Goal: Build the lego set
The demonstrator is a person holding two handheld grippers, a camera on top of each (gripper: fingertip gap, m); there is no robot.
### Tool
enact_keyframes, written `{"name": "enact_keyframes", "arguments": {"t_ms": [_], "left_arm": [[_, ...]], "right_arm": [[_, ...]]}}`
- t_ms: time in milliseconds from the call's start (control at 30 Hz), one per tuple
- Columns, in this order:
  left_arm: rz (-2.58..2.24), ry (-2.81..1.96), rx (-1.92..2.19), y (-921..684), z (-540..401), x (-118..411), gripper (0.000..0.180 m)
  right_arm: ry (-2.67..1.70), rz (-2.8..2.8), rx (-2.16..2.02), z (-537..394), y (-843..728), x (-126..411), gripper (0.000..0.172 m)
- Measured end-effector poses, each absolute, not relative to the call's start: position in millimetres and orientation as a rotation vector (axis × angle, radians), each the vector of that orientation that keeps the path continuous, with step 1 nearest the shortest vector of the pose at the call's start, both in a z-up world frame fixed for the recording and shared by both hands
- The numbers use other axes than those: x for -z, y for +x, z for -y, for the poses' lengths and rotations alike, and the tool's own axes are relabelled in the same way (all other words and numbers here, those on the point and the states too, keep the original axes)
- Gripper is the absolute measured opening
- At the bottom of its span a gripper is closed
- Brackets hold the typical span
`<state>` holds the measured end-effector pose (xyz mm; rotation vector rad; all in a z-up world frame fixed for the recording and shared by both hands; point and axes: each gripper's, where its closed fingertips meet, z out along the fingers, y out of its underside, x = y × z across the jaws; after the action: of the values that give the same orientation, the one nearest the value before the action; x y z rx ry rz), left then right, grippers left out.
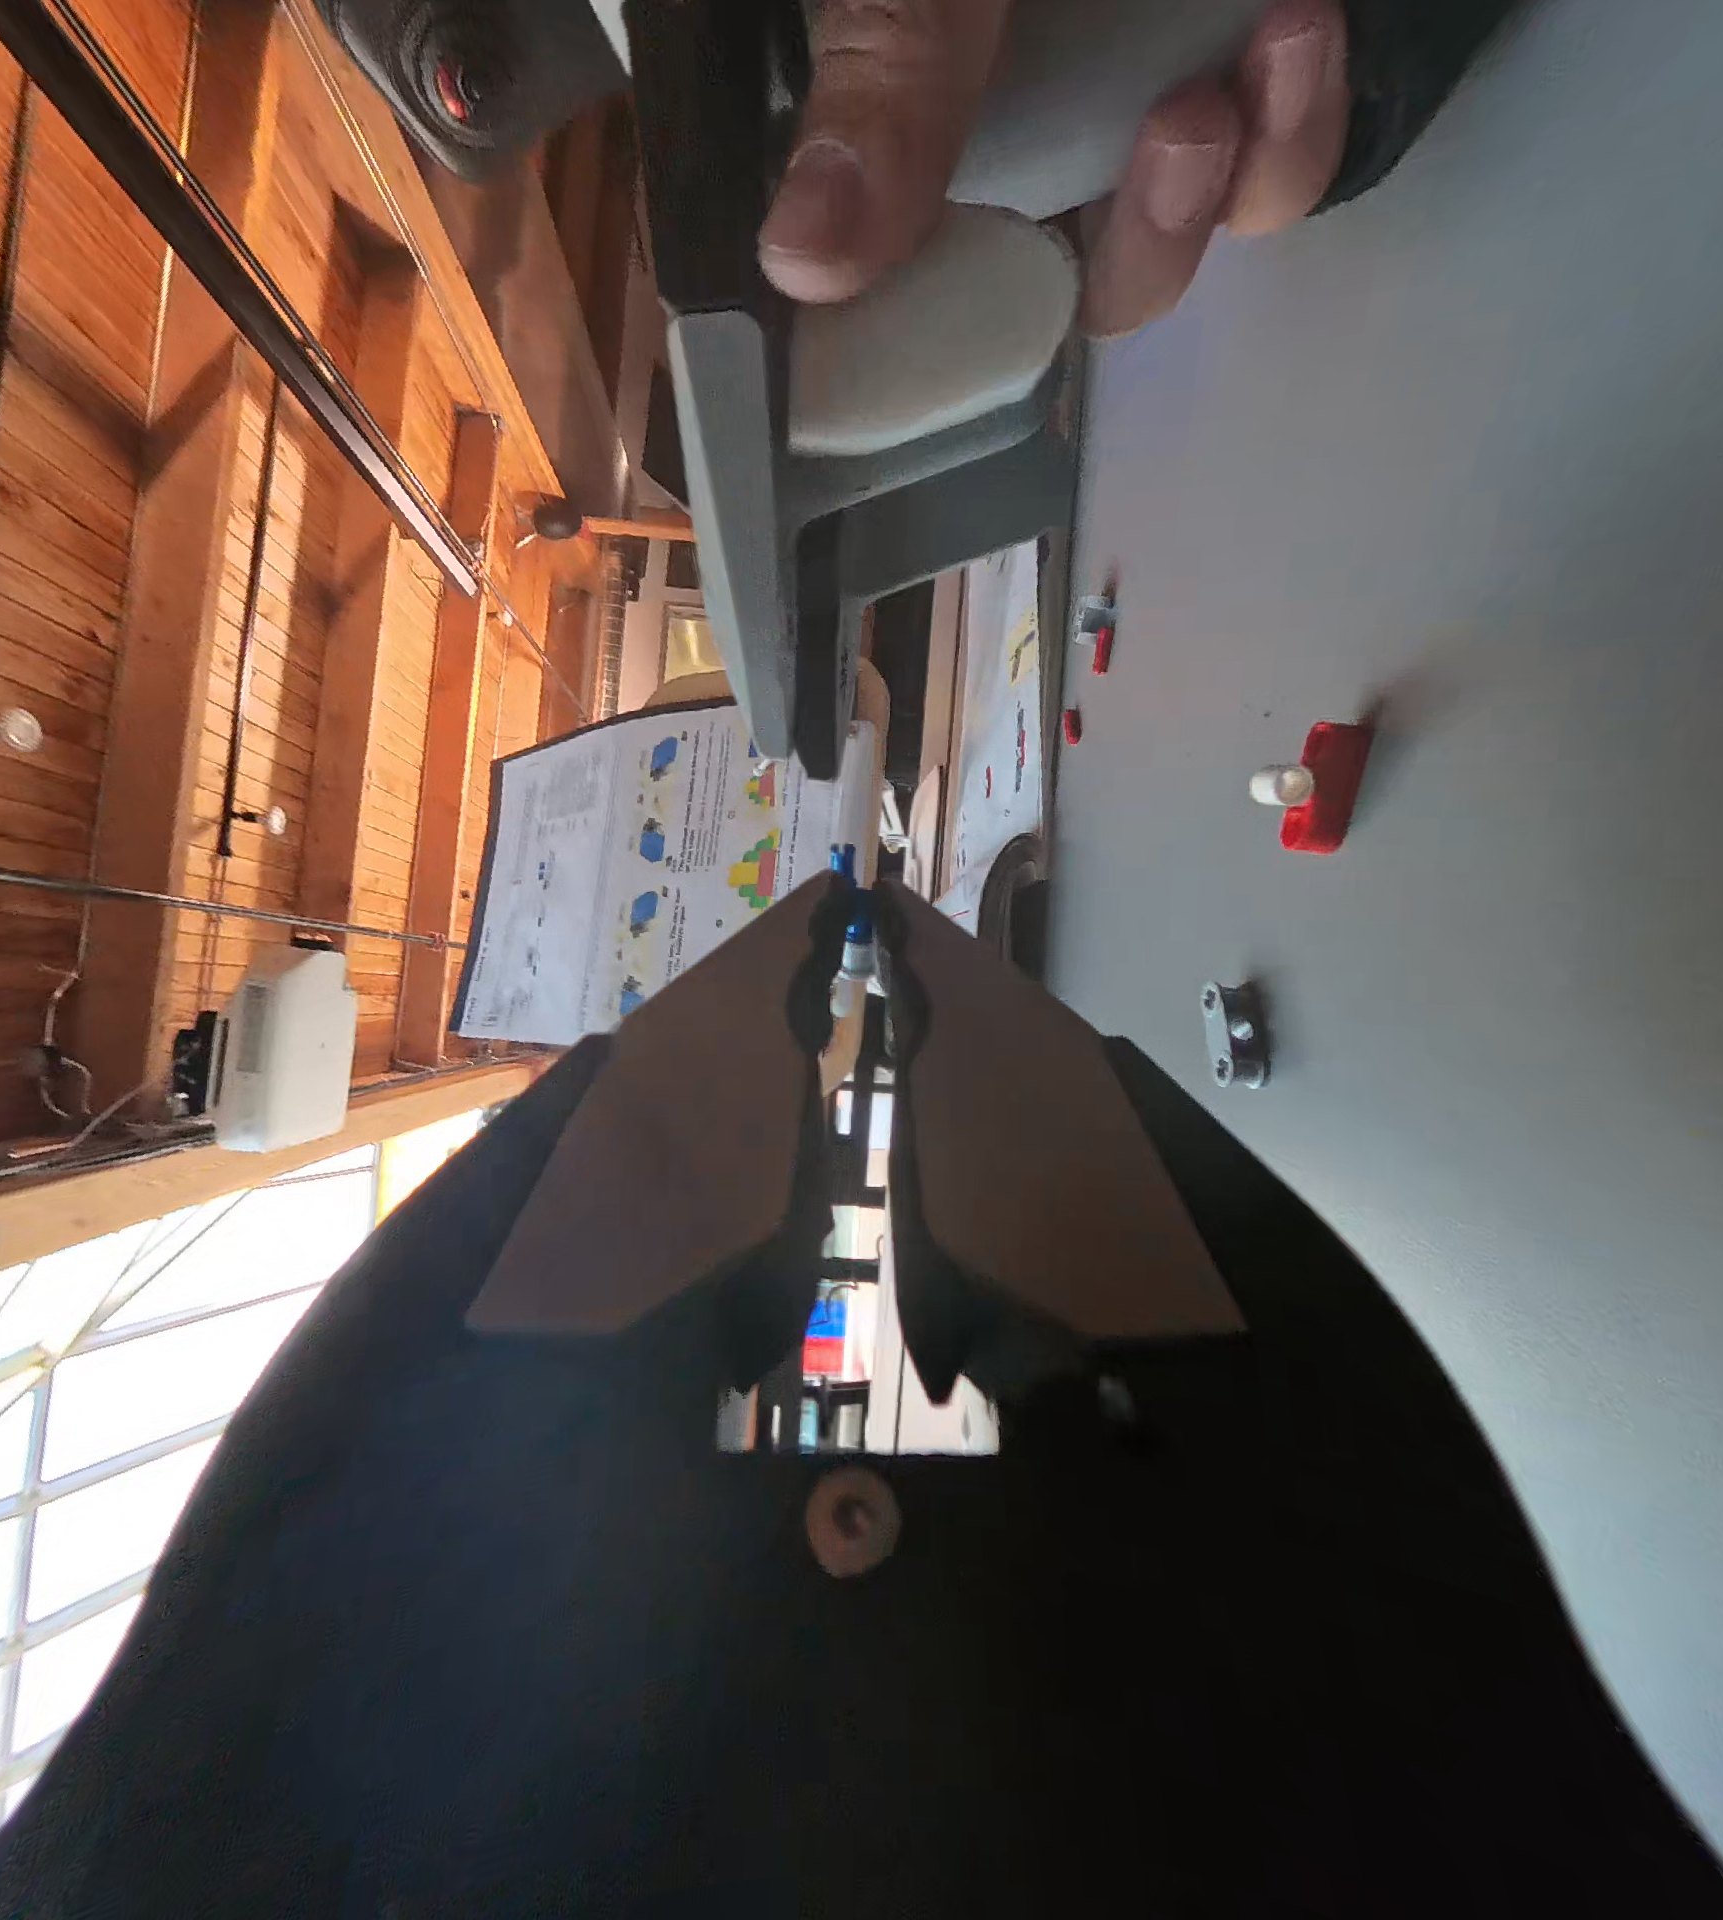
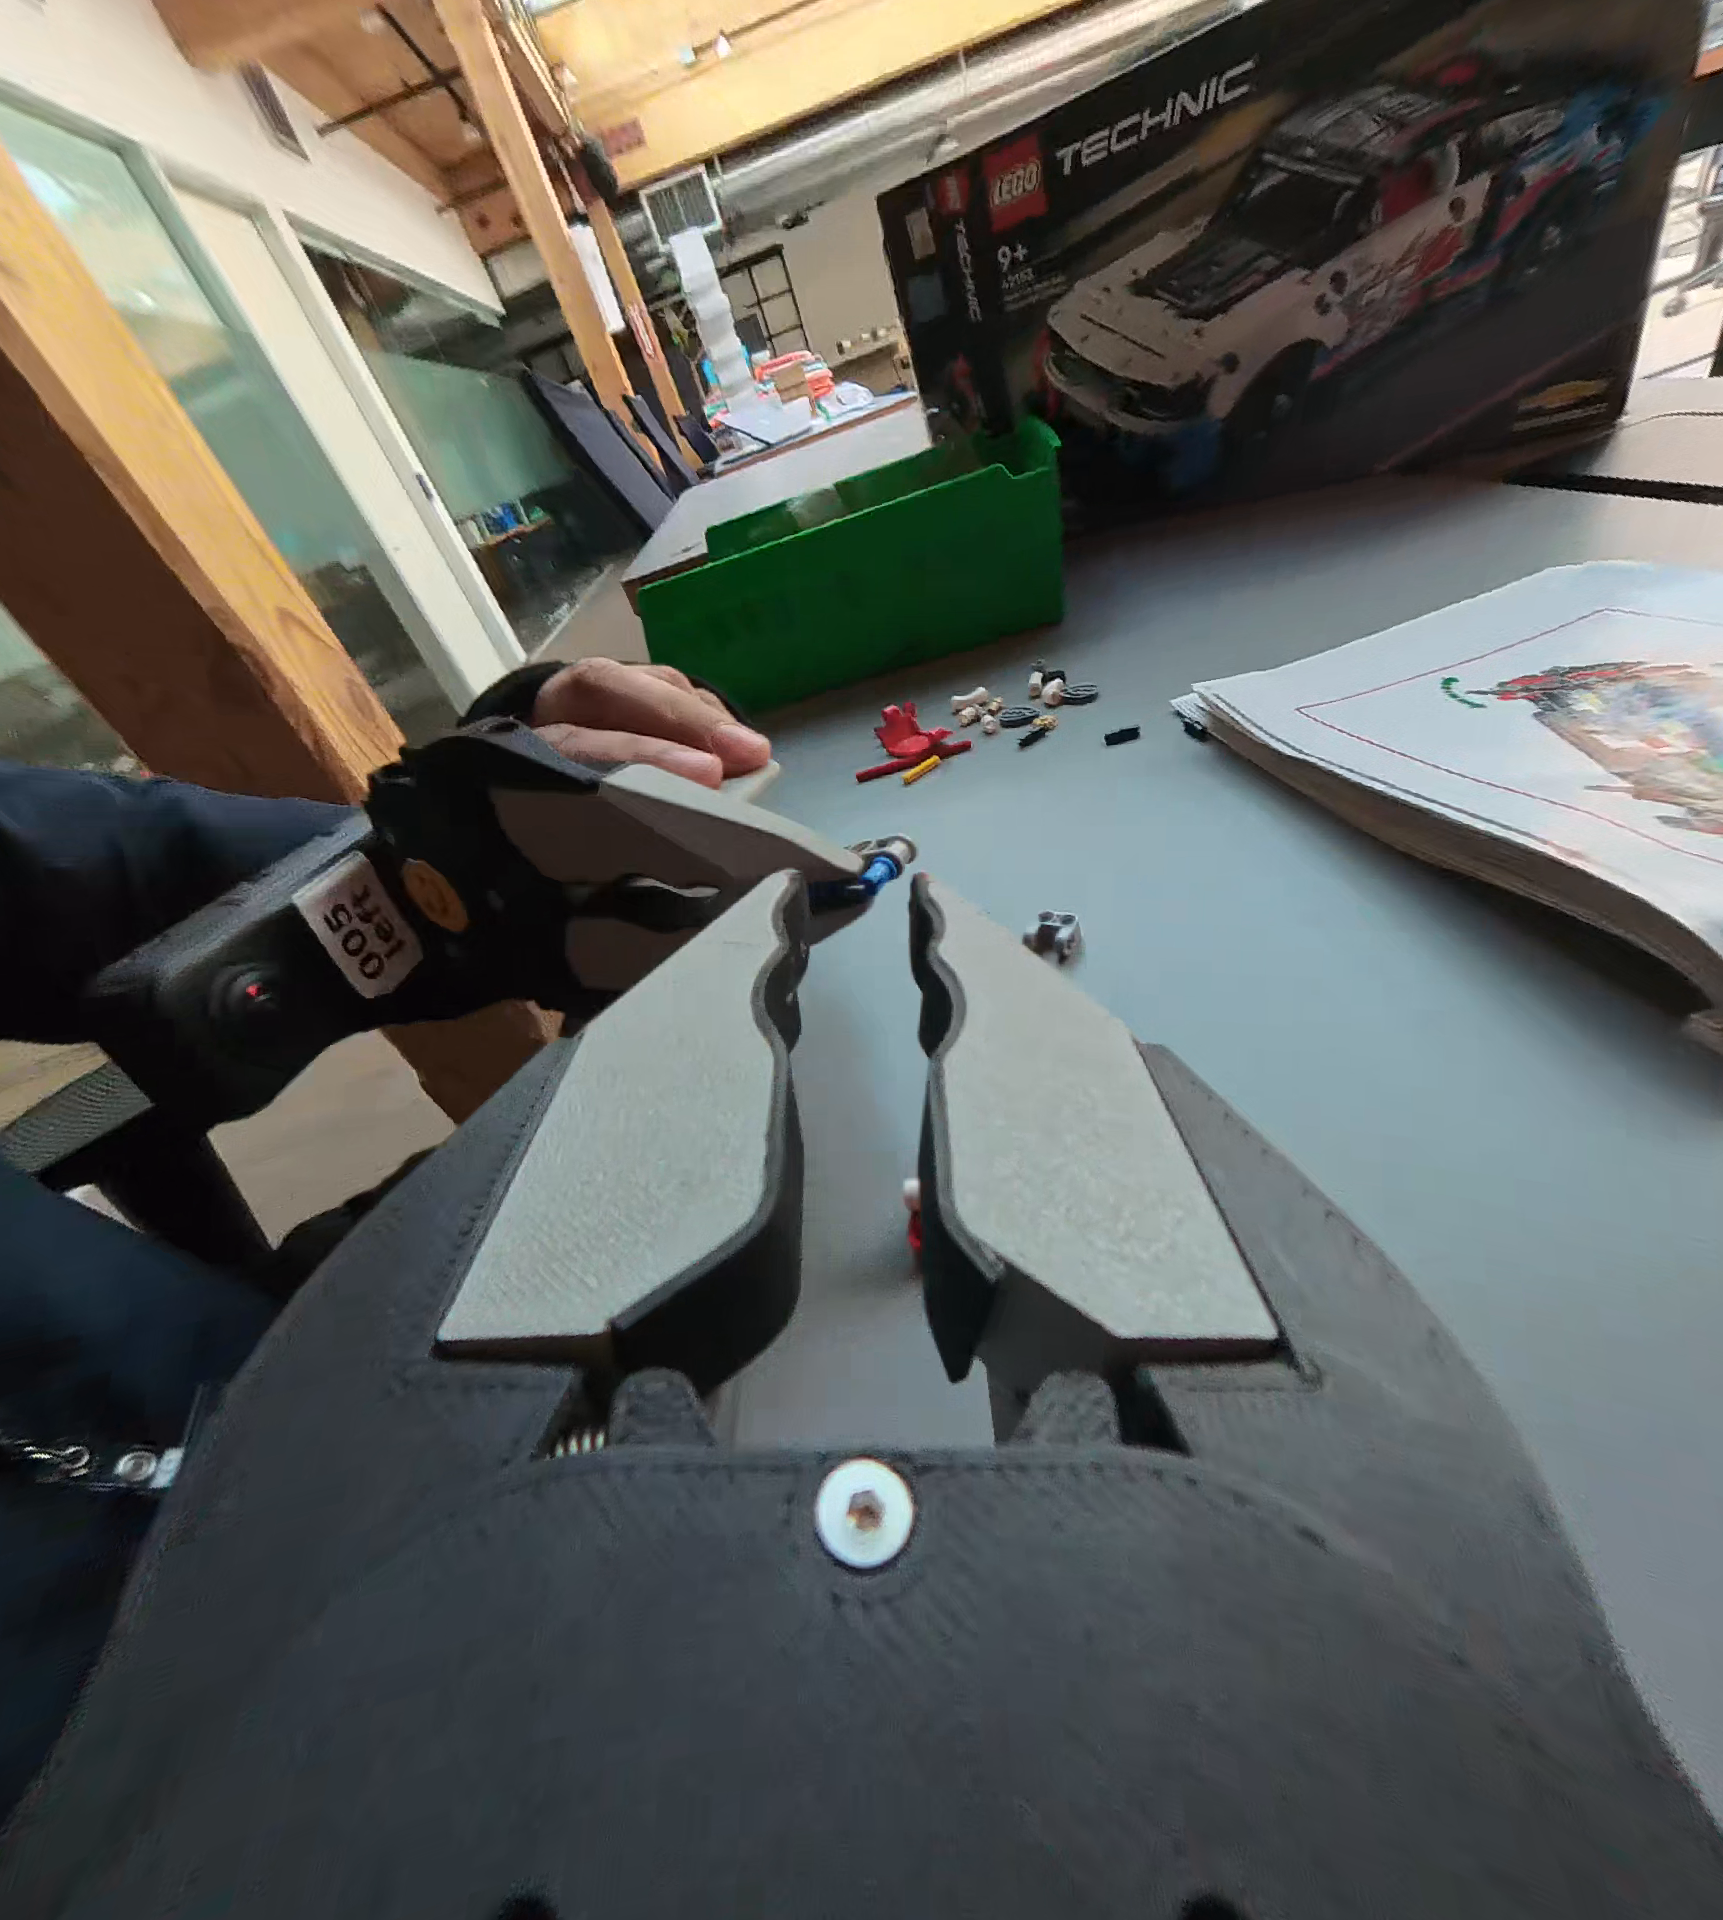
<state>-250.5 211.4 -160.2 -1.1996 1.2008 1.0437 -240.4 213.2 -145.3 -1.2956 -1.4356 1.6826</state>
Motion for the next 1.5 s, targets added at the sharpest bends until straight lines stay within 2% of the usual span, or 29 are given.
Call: {"name": "enact_keyframes", "arguments": {"t_ms": [133,233,533,733,867,967,1100,1267,1300,1367,1500], "left_arm": [[-1.246,-1.132,-1.087,-248,-214,163,0.002],[-1.27,-1.115,-1.141,-256,-222,164,0.002],[-1.358,-0.937,-1.109,-266,-236,154,0.002],[-1.441,-0.874,-1.052,-267,-243,161,0.002],[-1.473,-0.907,-1.024,-272,-249,168,0.002],[-1.433,-1.004,-1.004,-276,-253,173,0.003],[-1.241,-1.356,-0.691,-279,-238,174,0.009],[-0.885,-1.79,0.079,-278,-225,163,0.036],[-0.851,-1.841,0.271,-270,-222,161,0.037],[-0.802,-1.885,0.589,-255,-216,154,0.035],[-0.787,-1.909,0.704,-248,-211,159,0.007]], "right_arm": [[-1.343,1.56,-1.718,-207,-248,158,0.022],[-1.386,1.624,-1.725,-208,-260,164,0.008],[-1.388,1.589,-2.168,-226,-273,147,0.006],[-1.465,1.547,-2.319,-234,-279,149,0.003],[-1.575,1.458,-2.349,-241,-285,156,0.002],[-1.57,1.49,-2.179,-245,-286,161,0.001],[-1.535,1.509,-1.995,-251,-279,165,0.001],[-1.287,1.628,-1.866,-230,-262,150,0.001],[-1.246,1.651,-1.813,-227,-261,149,0.001],[-1.173,1.705,-1.735,-218,-259,148,0.001],[-1.117,1.747,-1.652,-206,-253,152,0.001]]}}
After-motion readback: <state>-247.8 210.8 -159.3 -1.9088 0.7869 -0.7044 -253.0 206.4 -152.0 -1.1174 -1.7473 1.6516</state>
